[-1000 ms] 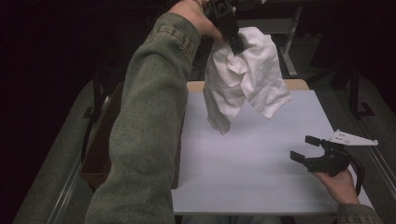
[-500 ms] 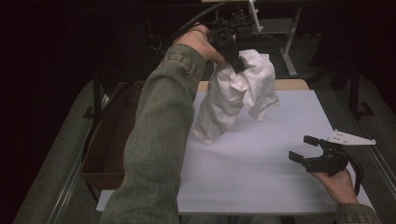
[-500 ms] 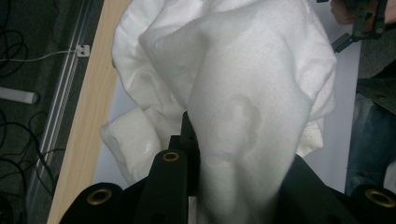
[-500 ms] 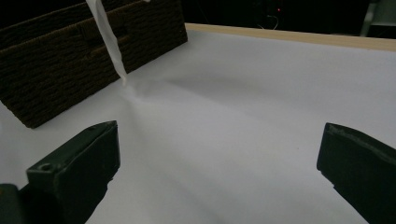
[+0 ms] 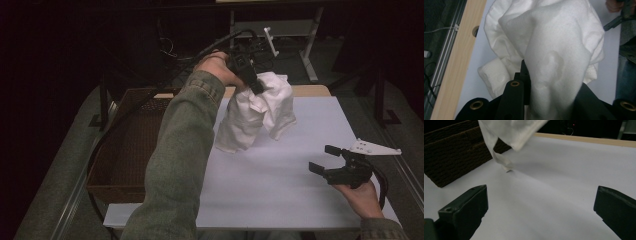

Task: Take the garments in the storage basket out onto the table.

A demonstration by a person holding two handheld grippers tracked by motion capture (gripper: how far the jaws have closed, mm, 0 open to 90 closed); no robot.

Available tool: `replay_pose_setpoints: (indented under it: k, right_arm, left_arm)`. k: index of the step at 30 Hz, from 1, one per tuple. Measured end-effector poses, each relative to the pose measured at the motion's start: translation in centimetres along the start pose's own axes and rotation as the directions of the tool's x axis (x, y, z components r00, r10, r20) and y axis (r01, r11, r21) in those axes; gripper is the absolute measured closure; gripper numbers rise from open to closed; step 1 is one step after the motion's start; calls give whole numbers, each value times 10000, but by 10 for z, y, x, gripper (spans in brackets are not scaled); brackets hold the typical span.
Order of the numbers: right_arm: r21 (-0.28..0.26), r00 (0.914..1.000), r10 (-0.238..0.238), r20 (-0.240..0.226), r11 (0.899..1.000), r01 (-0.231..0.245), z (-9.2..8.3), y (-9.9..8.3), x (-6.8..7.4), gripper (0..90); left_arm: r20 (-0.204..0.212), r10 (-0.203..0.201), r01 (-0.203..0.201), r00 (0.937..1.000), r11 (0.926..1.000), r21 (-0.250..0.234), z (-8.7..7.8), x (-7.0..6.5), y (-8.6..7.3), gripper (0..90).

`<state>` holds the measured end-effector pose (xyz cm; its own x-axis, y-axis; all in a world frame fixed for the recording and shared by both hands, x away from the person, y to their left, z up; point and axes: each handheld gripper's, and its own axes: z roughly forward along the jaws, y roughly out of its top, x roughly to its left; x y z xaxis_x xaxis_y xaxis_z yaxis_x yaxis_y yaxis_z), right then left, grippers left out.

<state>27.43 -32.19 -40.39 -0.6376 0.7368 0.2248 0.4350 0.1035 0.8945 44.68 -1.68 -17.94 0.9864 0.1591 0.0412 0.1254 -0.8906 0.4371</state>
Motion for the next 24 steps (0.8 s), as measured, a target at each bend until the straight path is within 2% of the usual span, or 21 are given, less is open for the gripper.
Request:
replay_pose_setpoints:
  k: [6, 12, 19, 24]
  right_arm:
    - [42, 10000, -79, -29, 10000, 79, 0, 0, 0, 0]
    - [39, 9999, -104, 11, 9999, 104, 1, 0, 0, 0]
    - [103, 9999, -128, 24, 9999, 128, 0, 1, 0, 0]
    - [126, 9999, -129, -8, 9998, 129, 1, 1, 0, 0]
  left_arm:
    - [184, -405, 405, 9990, 9992, 15, 25, 8, -18, 737]
    - [177, -696, 689, 9974, 9970, 366, 47, 12, -35, 728]
    - [397, -976, 950, 9944, 9935, 626, 65, 16, -53, 727]
    - [342, -1115, 1093, 9932, 9921, 616, 76, 18, -64, 725]
